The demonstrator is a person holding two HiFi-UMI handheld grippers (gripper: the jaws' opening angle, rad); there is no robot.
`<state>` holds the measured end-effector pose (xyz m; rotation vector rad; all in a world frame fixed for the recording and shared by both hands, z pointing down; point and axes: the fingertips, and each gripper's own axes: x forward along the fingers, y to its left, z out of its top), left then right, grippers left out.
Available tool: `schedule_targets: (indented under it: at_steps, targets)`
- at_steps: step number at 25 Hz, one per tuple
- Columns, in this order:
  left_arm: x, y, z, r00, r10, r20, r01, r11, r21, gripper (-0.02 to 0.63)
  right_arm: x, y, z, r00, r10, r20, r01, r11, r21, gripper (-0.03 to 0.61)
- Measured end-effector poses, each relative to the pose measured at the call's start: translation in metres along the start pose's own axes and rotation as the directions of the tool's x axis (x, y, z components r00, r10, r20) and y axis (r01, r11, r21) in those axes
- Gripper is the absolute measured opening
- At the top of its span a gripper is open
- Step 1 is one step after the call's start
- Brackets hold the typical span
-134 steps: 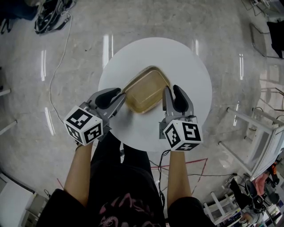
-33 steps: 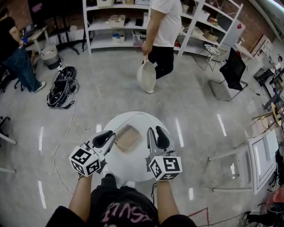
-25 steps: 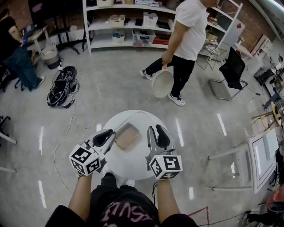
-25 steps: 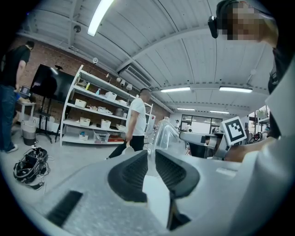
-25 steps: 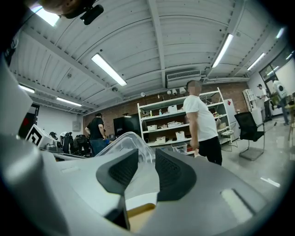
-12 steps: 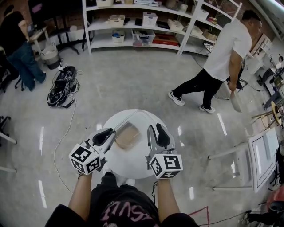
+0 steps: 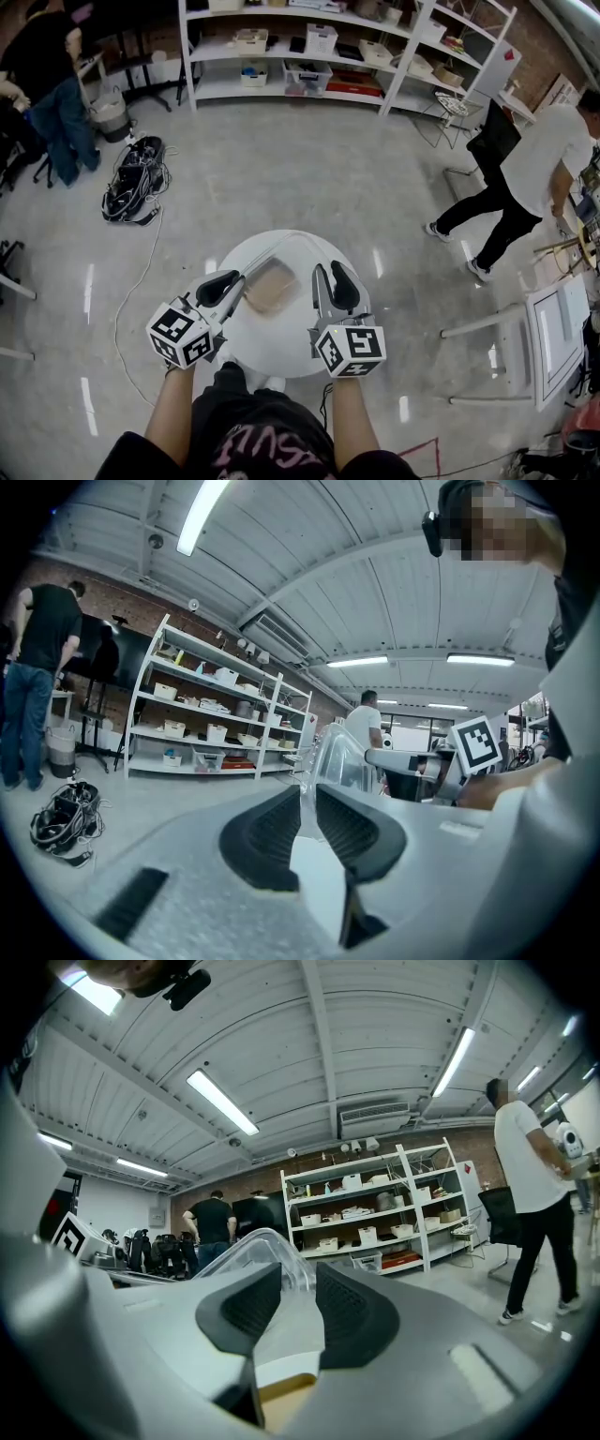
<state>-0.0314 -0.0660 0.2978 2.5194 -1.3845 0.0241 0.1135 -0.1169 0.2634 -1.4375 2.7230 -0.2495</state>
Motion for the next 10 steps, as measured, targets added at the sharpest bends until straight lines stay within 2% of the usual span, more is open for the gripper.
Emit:
schedule_targets:
  at_steps: [10]
  targets:
    - [-0.0037,-0.0001,0.0029,1.0,0.007,0.008,-0.007,1.0,-0.002,0.051,0.0003,0.0034,0.0028,1.0,0.007,0.001,-0.007,1.0,-0.003,0.124]
